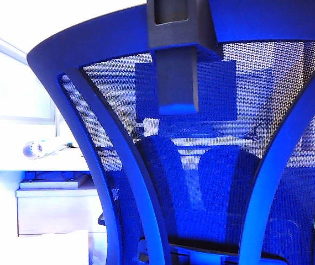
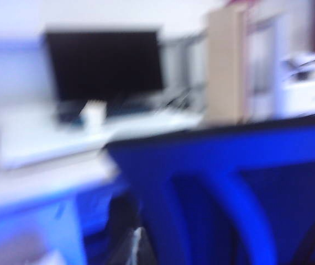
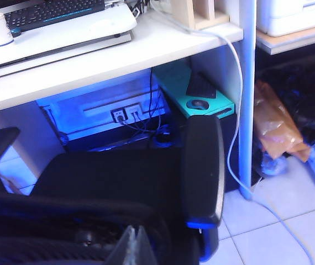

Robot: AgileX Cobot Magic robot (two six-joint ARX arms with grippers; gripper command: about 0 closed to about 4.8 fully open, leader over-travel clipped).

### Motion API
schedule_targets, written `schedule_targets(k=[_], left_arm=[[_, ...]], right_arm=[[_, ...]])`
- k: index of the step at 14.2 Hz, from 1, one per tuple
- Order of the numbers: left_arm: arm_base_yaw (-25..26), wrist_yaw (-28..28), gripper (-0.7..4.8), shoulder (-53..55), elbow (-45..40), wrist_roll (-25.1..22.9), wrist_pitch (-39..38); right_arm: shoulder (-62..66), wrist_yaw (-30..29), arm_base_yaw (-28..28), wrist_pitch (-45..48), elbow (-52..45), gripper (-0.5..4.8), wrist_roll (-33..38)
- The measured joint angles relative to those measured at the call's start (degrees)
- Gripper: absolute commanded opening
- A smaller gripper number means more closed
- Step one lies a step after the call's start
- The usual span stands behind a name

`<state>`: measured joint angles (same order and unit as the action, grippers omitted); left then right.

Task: Pull out the black chair under the table.

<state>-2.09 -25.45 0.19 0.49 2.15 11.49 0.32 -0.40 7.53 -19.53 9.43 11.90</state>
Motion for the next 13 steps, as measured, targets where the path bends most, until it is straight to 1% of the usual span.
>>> schedule_targets(k=[1,3,4,6,9,12,13], left_arm=[[0.0,3.9,-0.04,0.0,0.0,-1.0,-3.9],[0.0,7.5,-0.04,0.0,0.0,-4.4,-6.3],[0.0,10.7,-0.05,0.0,0.0,-5.1,-7.1],[0.0,15.5,-0.05,0.0,0.0,-5.5,-10.0],[0.0,21.2,-0.04,0.0,0.0,-6.1,-15.9],[0.0,29.2,-0.03,0.1,0.0,-6.2,-20.7],[0.0,29.4,-0.03,0.0,0.0,-6.2,-20.7]], right_arm=[[0.0,0.1,0.0,0.0,-0.7,-0.08,-0.5],[0.0,0.2,0.0,0.1,-2.4,-0.08,-1.1],[0.0,0.2,0.0,0.0,-3.2,-0.08,-1.1],[0.0,0.2,0.0,0.1,-4.5,-0.08,-1.2],[0.0,0.2,0.0,-0.3,-5.9,-0.08,-1.3],[0.0,0.2,0.0,0.0,-5.9,-0.08,-1.9],[0.0,0.2,0.0,0.0,-6.0,-0.08,-1.9]])
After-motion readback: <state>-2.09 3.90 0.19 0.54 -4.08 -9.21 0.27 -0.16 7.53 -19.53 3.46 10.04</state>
